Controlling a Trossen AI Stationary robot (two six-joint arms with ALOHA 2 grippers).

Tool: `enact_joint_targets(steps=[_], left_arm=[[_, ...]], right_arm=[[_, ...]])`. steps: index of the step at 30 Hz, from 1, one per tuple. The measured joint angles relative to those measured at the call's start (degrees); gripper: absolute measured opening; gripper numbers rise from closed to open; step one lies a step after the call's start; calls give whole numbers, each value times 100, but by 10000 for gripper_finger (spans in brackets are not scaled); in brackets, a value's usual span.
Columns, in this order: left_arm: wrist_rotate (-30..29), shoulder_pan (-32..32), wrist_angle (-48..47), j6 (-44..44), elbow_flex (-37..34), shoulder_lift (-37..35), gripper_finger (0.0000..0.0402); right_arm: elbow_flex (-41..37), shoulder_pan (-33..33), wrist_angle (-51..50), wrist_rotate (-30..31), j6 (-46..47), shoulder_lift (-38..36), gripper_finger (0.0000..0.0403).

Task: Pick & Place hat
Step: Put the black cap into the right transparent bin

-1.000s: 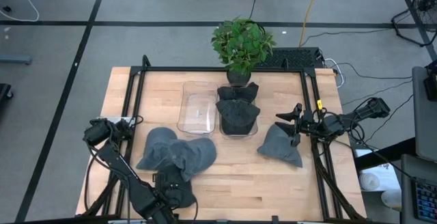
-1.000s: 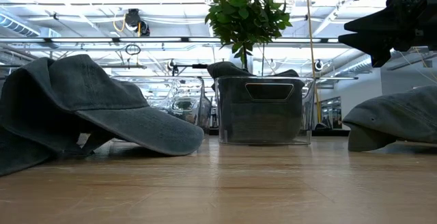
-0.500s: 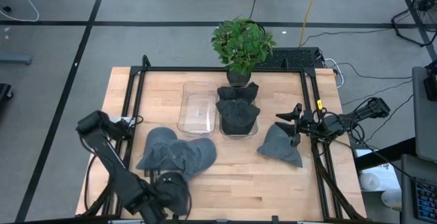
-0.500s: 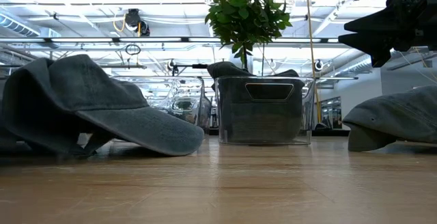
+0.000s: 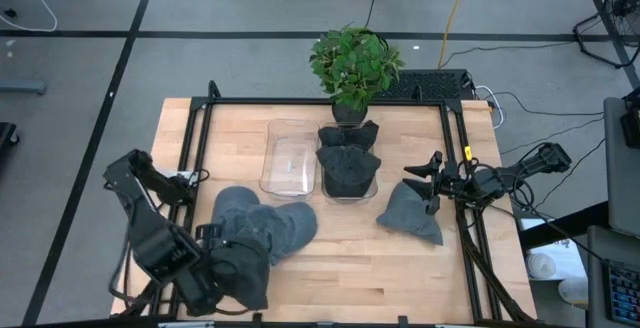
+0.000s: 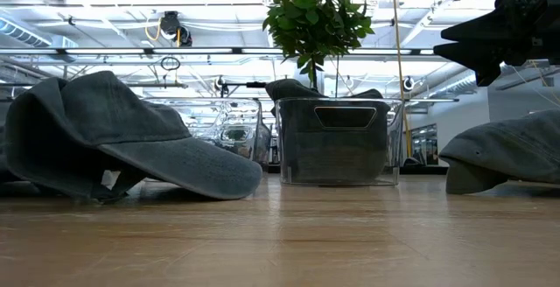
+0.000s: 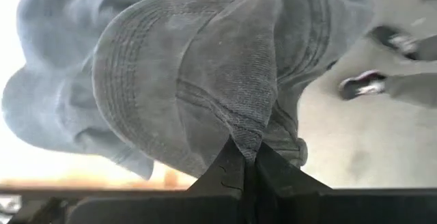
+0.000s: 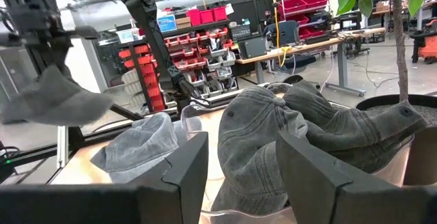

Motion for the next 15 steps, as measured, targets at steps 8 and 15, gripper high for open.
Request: enact_joint_targets(steps=[8,15], left_arm=[[102,44,0,21,693,-44,1],[327,44,-2,-130,880,-284,0]], right_arm=[[-2,-1,0,0,-1,0,160],[-2,-2,0,0,0,0,160]])
